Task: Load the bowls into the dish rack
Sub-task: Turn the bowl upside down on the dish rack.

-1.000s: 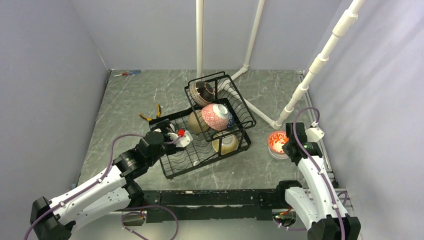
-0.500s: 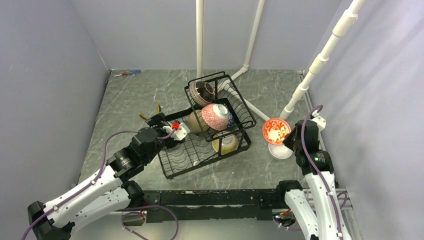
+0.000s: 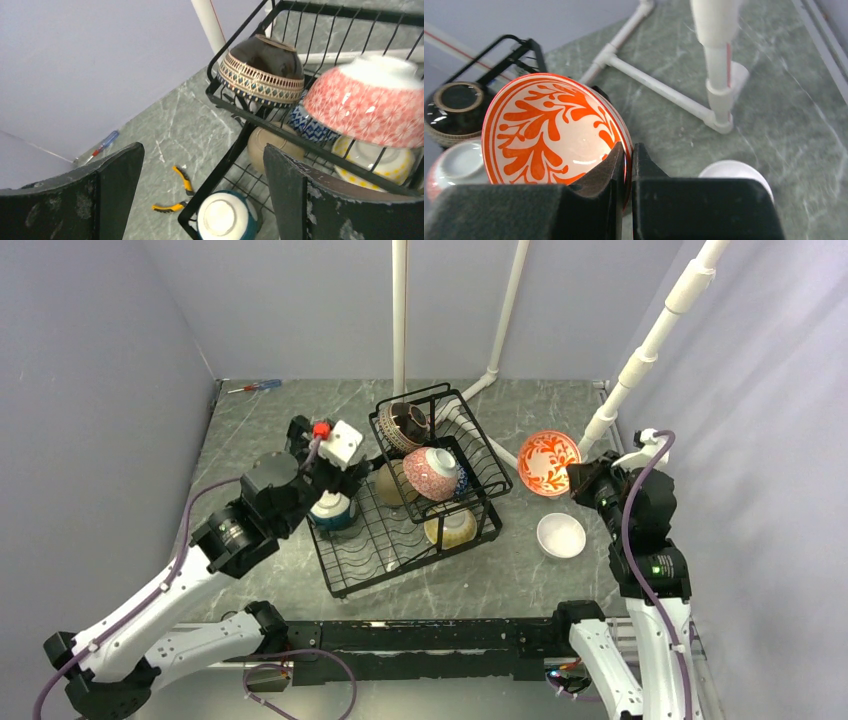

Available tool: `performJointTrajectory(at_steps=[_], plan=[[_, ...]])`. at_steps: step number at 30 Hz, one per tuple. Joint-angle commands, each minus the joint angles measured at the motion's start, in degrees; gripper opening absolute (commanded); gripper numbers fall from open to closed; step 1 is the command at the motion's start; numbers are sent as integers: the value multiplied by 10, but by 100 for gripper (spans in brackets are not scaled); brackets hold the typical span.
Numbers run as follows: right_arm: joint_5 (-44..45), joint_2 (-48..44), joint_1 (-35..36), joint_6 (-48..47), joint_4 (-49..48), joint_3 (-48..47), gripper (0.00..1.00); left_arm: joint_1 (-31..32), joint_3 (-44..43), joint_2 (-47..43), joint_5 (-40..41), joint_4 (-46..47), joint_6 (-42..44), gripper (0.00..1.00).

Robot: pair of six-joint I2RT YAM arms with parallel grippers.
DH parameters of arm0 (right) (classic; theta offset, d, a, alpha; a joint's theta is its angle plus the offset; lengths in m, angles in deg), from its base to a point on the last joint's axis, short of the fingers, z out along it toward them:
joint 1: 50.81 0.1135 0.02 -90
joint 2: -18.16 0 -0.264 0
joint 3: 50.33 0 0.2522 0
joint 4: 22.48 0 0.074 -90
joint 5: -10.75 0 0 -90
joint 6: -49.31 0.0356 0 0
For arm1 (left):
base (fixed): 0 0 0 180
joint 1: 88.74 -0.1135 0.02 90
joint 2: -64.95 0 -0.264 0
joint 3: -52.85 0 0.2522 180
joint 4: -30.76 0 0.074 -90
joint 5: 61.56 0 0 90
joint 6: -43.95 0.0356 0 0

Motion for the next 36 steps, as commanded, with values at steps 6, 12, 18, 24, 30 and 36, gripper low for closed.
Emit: performJointTrajectory(at_steps=[6,12,18,24,30,36], plan=[[-177,63,0,13,-227,-51,0,1,-224,120,-68,-128,-203,94],[-262,110,1,46,-300,-63,0,1,-313,189,-220,-112,-292,94],[-350,142,5,66,-366,-62,0,-9,-338,240,-408,-49,-401,92],[-390,162,16,86,-427,-63,0,-50,-315,275,-561,80,-576,91],[-392,174,36,85,-439,-70,0,-57,-317,310,-559,93,-652,92],[-382,185,59,75,-434,-78,0,-56,-332,342,-576,97,-663,94]])
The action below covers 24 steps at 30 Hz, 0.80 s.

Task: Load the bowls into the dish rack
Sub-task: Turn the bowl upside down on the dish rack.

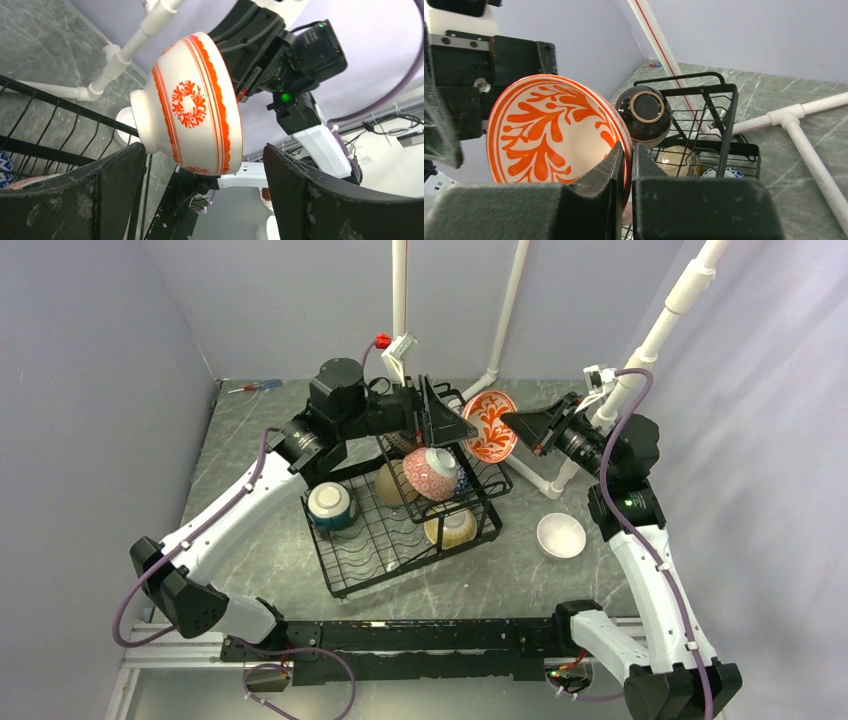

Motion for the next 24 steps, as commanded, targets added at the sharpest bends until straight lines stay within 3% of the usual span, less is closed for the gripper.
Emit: performJointTrajectory(at_steps=[1,10,13,19,22,24], plan=[[-1,1,15,4,-64,-38,0,1,-27,19,-22,19,-31,94],[11,15,43,-3,-68,-40,0,1,-26,42,-19,9,-45,87],[18,17,47,-6,-65,-39,0,1,-19,33,-10,8,-41,81],[36,16,51,-15,-58,-37,0,1,-19,38,-14,-4,-39,45],[42,15,51,-17,-57,-34,0,1,-14,36,-2,-13,-29,37],[50,12,51,-19,-56,-31,4,0,-5,29,11,-5,-22,19]])
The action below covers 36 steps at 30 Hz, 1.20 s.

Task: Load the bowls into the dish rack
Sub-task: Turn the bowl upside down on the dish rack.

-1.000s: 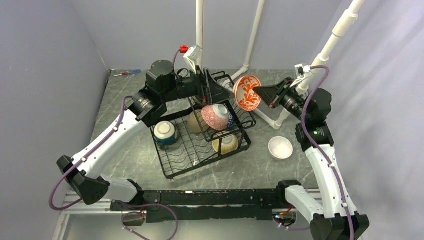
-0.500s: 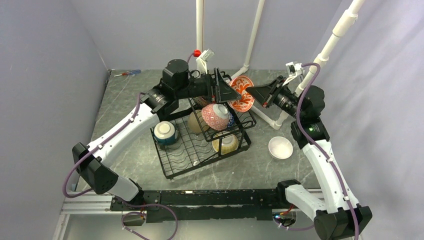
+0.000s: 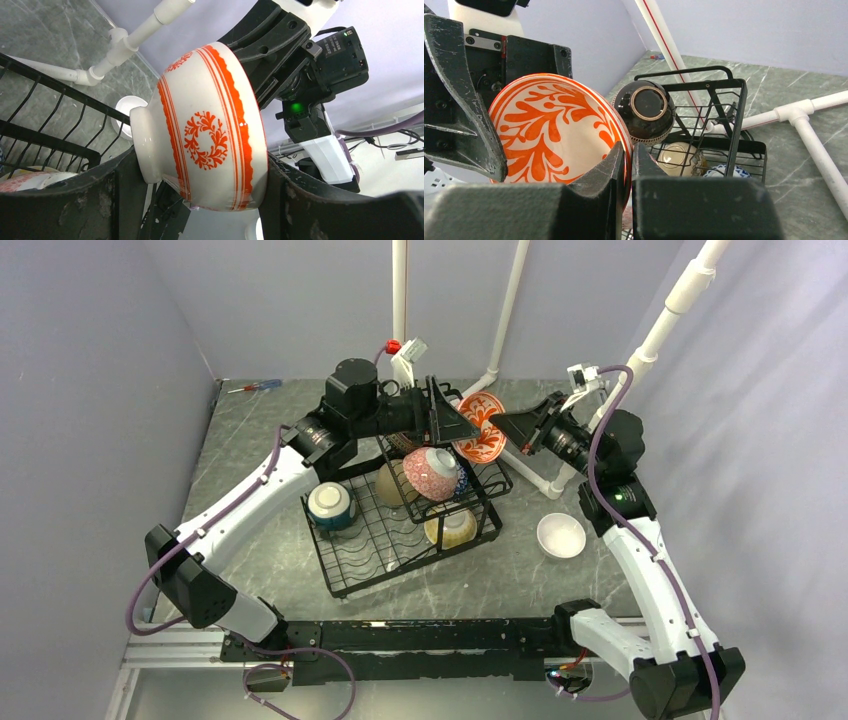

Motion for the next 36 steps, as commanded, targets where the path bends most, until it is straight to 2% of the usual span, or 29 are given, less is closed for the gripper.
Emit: performJointTrajectory(at_steps=[1,2,3,7,10,14,18,28,36], plan=[[22,-14,4,-1,-55,-26,11,1,5,-18,20,6,18,12],[23,-14,4,-2,-55,-24,20,0,11,-22,26,11,20,5],[24,-14,3,-4,-54,-23,28,-1,15,-25,30,14,23,3],[23,-7,4,-5,-53,-18,55,-11,25,-32,47,10,29,3],[19,-1,3,0,-58,-13,67,-27,34,-35,51,9,29,3],[11,6,4,1,-60,-15,79,-44,67,-59,54,61,41,3],[6,11,4,-3,-57,-18,85,-50,91,-96,84,87,78,3],[-6,21,4,2,-70,-3,93,-53,166,-242,206,43,259,3],[-14,31,4,-4,-69,10,94,-53,222,-374,310,-104,408,3]])
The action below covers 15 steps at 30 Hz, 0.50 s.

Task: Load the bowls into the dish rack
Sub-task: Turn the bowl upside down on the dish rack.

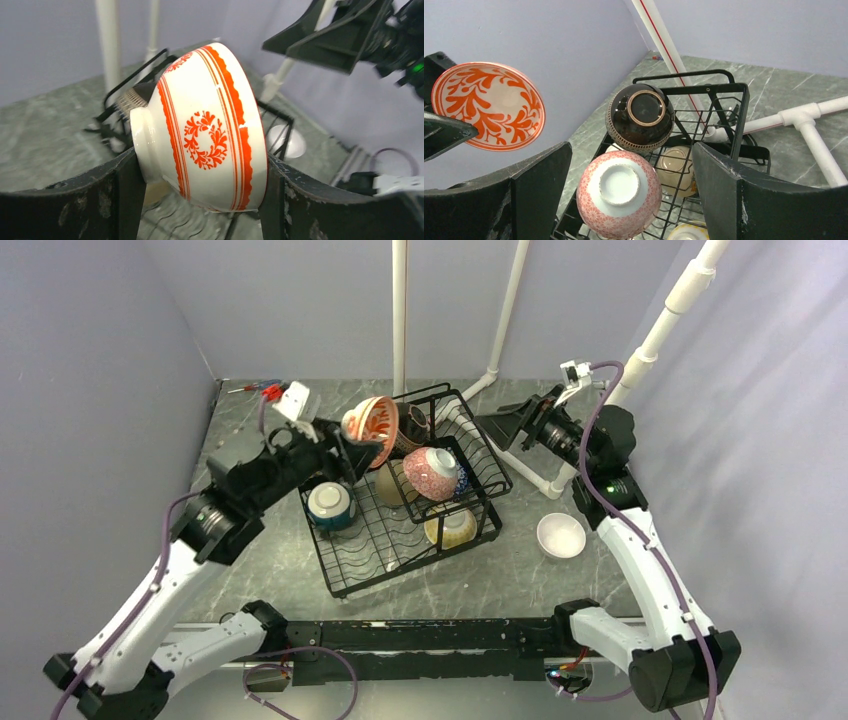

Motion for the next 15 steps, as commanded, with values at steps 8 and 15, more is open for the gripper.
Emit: performJointTrajectory(at_steps=[8,15], plan=[[-16,10,1,-14,-30,21,94,-1,105,-152,80,-141,233,3],[-20,14,1,-22,-25,34,94,-1,210,-153,52,-127,345,3]])
